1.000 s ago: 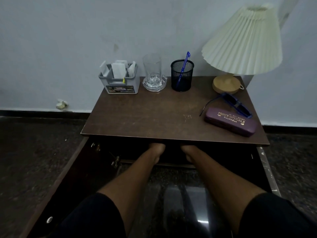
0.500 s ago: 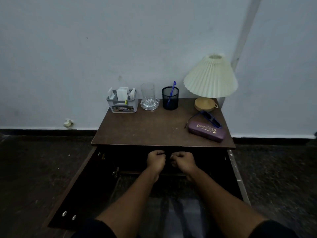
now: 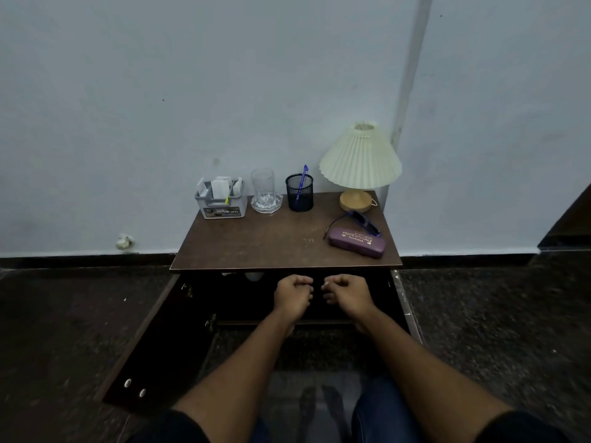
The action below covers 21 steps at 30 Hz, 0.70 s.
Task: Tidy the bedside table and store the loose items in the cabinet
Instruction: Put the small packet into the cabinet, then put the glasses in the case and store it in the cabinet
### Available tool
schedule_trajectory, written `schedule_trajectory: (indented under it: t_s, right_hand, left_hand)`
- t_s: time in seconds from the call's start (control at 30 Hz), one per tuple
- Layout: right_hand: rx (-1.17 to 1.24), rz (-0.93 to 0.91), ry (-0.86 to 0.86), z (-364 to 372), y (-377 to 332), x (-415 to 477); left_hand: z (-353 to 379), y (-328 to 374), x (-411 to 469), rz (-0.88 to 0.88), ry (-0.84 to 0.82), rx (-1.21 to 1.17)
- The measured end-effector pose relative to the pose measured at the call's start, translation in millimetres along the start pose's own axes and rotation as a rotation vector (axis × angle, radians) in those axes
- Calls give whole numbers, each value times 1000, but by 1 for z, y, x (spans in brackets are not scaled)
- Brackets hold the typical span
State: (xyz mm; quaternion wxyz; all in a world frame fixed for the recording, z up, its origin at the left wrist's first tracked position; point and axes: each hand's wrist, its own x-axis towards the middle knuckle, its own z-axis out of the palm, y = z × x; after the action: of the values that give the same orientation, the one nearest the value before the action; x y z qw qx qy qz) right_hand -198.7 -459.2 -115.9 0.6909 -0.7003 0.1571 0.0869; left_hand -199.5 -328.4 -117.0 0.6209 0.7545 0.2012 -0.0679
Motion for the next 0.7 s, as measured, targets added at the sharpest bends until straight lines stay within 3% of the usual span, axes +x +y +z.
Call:
schedule_trajectory:
  t_s: [0.3, 0.5, 0.7]
  right_hand:
    - [-156, -201, 73, -37, -21, 24]
    - [-444, -373, 305, -68, -59, 71]
    - [-660, -400, 334, -78, -81, 120]
  left_hand:
    - [29, 28, 16, 155, -32, 55]
    - [34, 48, 41, 262, 23, 161]
    - [41, 50, 67, 281, 38, 210]
